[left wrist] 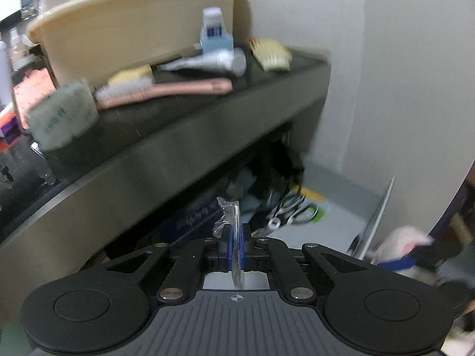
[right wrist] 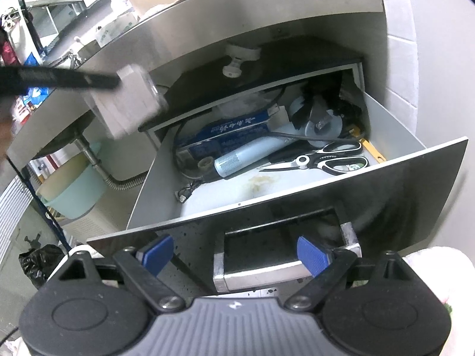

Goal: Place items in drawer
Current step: 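Lift the clear plastic bag off the countertop with the left gripper, then lower the held bag into the open drawer and open the left gripper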

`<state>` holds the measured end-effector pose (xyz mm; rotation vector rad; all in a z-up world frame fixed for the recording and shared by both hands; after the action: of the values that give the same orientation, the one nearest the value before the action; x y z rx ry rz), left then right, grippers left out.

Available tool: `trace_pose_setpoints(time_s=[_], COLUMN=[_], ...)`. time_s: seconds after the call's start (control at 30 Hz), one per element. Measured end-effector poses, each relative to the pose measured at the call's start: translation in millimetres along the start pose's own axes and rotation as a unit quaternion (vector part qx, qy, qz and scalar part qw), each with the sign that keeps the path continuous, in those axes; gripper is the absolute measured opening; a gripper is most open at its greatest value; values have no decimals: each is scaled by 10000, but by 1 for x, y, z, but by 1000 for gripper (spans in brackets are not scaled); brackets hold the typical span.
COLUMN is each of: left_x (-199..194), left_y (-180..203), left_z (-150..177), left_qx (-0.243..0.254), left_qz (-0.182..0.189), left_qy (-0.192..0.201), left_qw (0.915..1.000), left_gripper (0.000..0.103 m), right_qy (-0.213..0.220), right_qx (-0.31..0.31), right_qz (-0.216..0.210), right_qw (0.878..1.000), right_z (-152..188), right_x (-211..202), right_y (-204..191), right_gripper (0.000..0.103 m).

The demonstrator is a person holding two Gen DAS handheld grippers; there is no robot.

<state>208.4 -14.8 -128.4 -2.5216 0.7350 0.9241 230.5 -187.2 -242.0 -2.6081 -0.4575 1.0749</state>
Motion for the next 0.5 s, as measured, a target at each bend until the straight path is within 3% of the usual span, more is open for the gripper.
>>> trace_pose_setpoints(time_s=[0.17, 0.33, 0.5], left_x=[42, 80, 126], left_y=[14, 25, 15], left_z=[26, 42, 56], left_qx=[531, 1209, 1457], left_qz=[-191, -337, -484], left_qy=[-322, -538, -1115], left_qw=[9979, 9906, 9818], left_gripper=[4, 4, 5], right_qy=[-22, -79, -86], right_qx=[-21, -19, 31], right_qz=[22, -5, 41], right_qw=[10000, 10000, 10000], right_z=[2, 5, 6], right_x=[3, 5, 5], right_y=[1, 2, 5], right_gripper=[91, 91, 90])
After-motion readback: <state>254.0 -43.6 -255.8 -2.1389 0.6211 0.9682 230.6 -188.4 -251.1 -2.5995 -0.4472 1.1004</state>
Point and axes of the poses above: each gripper's, at about its wrist camera, not at the fingertips, and x roughly the way its jaws point, y to its right, z to its underside, the point moved 4 cm from there along x, roughly the way its jaws point, and after that the axes turned 2 degrees about x, right-handed, at the moved point
